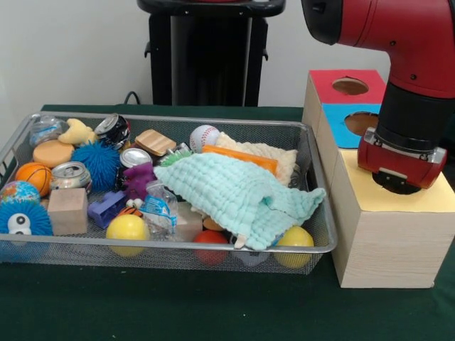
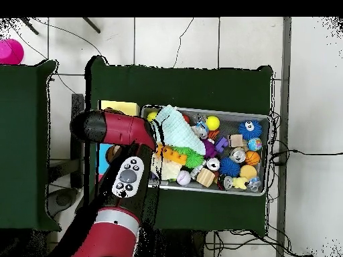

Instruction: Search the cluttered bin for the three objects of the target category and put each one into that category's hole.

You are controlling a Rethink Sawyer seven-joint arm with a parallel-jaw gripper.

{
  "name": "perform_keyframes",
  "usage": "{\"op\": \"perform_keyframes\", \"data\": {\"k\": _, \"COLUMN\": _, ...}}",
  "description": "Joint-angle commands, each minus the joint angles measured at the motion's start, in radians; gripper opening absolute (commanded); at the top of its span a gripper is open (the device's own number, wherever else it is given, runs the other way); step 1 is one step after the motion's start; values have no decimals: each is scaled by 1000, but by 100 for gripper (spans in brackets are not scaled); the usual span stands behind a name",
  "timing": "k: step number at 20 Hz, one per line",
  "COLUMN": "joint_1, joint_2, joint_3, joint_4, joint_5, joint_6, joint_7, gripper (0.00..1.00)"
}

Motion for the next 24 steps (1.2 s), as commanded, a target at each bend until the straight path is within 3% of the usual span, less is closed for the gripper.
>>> {"op": "perform_keyframes", "data": {"k": 1, "joint_1": -46, "joint_2": 54, "joint_3": 113, "joint_4": 110, "joint_5": -25, "joint_6": 67, "joint_7": 100, "gripper": 100}}
{"op": "perform_keyframes", "data": {"k": 6, "joint_1": -81, "joint_2": 14, "joint_3": 174, "joint_4": 151, "joint_5": -20, "joint_6": 32, "joint_7": 51, "gripper": 100}}
{"op": "perform_keyframes", "data": {"k": 9, "joint_1": -89, "joint_2": -27, "joint_3": 179, "joint_4": 157, "joint_5": -23, "joint_6": 75, "joint_7": 44, "gripper": 100}}
{"op": "perform_keyframes", "data": {"k": 13, "joint_1": -101, "joint_2": -124, "joint_3": 171, "joint_4": 147, "joint_5": -33, "joint_6": 196, "joint_7": 36, "gripper": 100}}
{"op": "perform_keyframes", "data": {"k": 16, "joint_1": -97, "joint_2": -185, "joint_3": 138, "joint_4": 84, "joint_5": -55, "joint_6": 339, "joint_7": 55, "gripper": 100}}
{"op": "perform_keyframes", "data": {"k": 24, "joint_1": -75, "joint_2": -241, "joint_3": 102, "joint_4": 2, "joint_5": -82, "joint_6": 498, "joint_7": 93, "gripper": 100}}
